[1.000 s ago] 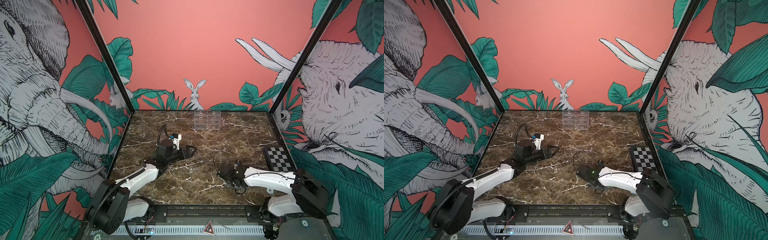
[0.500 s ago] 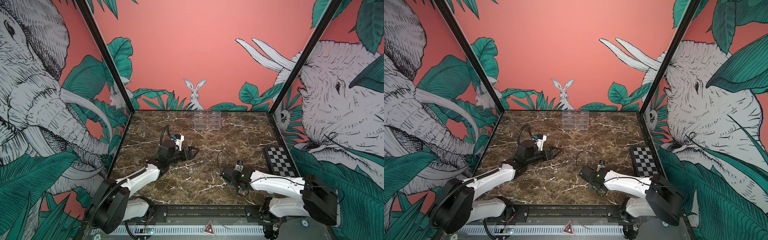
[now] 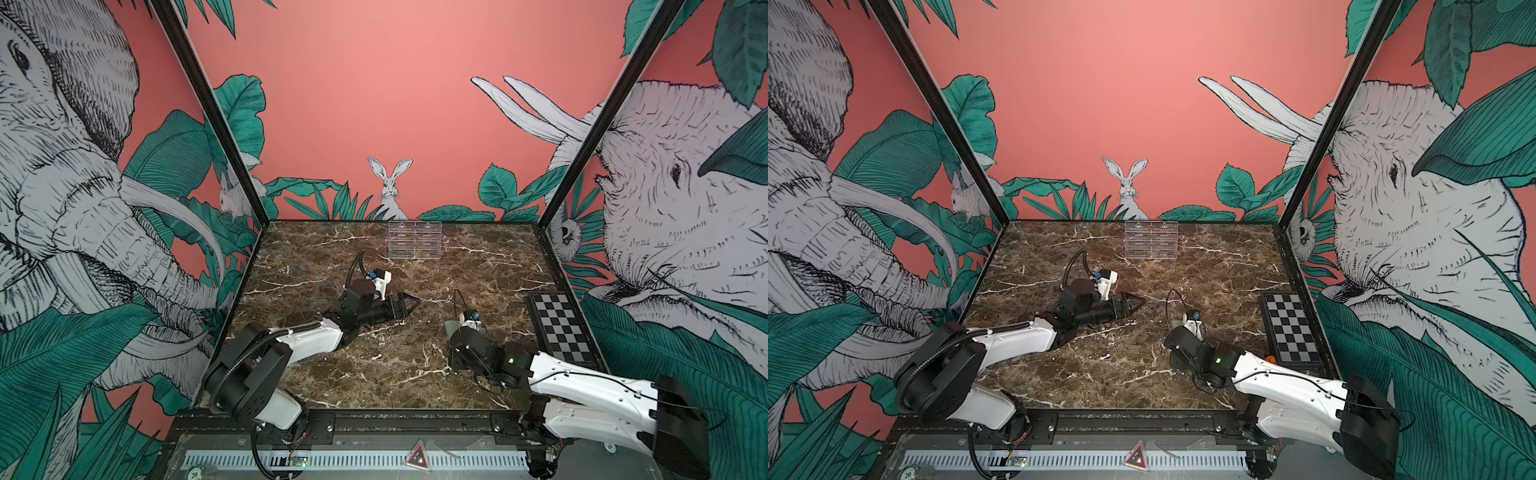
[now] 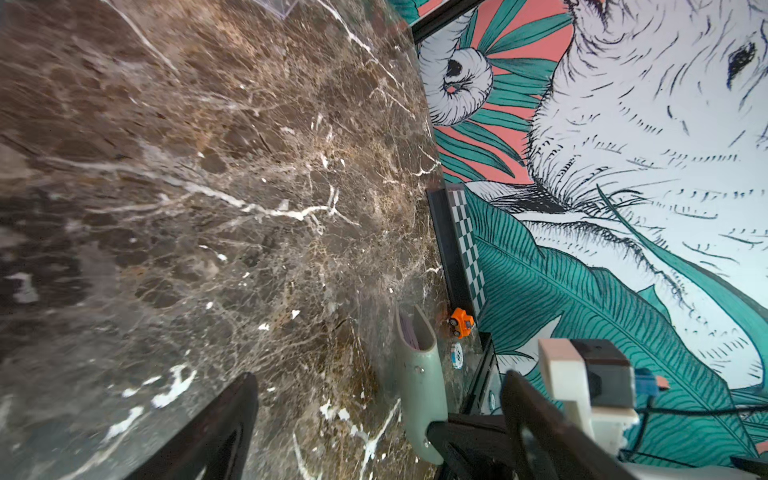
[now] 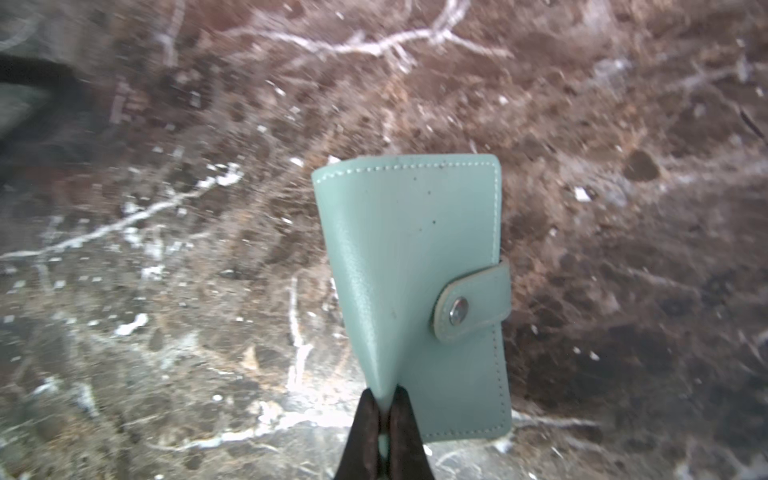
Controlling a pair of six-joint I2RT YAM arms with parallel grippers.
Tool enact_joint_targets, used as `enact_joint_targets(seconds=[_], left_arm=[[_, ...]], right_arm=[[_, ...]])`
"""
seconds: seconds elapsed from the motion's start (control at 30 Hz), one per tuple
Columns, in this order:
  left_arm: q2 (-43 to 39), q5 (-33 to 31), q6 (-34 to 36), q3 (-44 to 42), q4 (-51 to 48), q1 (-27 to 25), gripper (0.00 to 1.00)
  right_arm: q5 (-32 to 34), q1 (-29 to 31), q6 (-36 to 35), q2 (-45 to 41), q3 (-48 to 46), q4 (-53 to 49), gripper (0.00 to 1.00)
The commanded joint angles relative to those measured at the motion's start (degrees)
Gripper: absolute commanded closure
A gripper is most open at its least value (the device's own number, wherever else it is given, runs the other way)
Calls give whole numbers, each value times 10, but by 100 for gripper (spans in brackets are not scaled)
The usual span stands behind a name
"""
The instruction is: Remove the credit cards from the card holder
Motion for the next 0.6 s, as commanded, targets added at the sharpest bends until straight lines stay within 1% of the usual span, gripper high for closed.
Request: enact_joint_targets(seconds=[0.0, 0.1, 0.17, 0.3, 0.4, 0.57], left_arm=[[25, 11, -45, 20, 72, -25, 10], [52, 18, -60, 38, 88, -43, 13], [67, 19, -61, 53, 73, -55, 17], [89, 17, -69, 66, 70, -76, 21], [98, 13, -68, 73, 46, -82, 30], [113, 16, -80, 70, 60, -88, 41]], right_arm=[[2, 10, -47, -8, -1, 46, 100], [1, 16, -58, -7, 2, 54, 100], [3, 20, -65, -8, 1, 63, 100], [6, 23, -73, -4, 2, 64, 100], [5, 24, -77, -3, 3, 67, 100], [8, 25, -78, -4, -1, 72, 100]])
